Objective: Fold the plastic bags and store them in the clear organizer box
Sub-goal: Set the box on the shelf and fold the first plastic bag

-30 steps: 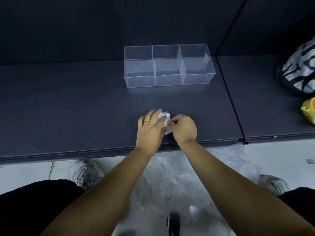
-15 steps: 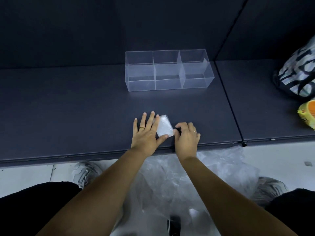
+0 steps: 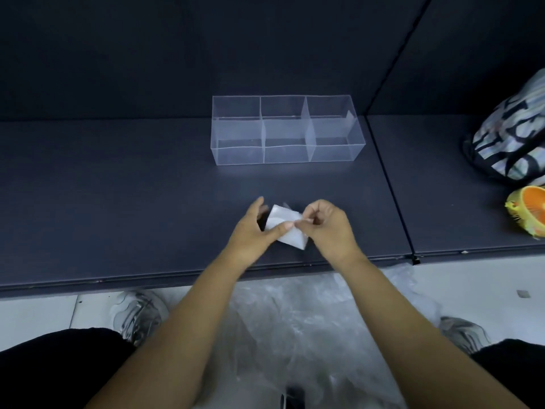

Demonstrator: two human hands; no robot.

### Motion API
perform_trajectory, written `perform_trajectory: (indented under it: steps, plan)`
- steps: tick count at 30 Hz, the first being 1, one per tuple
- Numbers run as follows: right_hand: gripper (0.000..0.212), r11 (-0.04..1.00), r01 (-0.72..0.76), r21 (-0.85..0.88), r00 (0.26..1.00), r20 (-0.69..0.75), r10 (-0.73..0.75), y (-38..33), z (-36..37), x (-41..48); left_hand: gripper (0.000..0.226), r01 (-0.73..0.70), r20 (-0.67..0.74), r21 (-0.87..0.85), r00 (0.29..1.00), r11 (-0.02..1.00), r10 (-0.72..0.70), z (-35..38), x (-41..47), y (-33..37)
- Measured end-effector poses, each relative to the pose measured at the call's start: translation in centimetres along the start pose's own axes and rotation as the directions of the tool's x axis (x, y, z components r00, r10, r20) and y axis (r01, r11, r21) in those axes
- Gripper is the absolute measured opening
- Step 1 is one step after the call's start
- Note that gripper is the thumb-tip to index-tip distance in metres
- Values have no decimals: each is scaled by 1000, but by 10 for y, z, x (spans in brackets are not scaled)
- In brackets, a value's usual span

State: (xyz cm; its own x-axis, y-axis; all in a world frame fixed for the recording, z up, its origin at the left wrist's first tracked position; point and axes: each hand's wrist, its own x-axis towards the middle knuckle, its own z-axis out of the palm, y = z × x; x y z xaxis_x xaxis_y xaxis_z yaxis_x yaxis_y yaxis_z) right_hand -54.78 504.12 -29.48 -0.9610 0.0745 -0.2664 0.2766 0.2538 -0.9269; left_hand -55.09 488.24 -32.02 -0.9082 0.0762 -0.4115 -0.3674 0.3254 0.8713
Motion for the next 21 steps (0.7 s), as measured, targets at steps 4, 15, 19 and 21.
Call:
perform_trajectory:
  steps: [4,15,19,21]
  plan:
    - [23,998,63,-12,981,185,-60,-22,-39,10,51,83,275,-223,961,971,-19,-7,18,31]
    - [9,1000,-21,-6,1000,23,21,-66,-100,122,21,-315,-326,153,879,937,348,19,88,85]
    - [10,981,-36,-192,994,98,56,-77,-113,187,60,-275,-84,776,847,568,526,19,110,67]
    - [14,903,-38,-427,997,45,63,-68,-113,209,70,-266,-6,846,862,462,507,22,116,55]
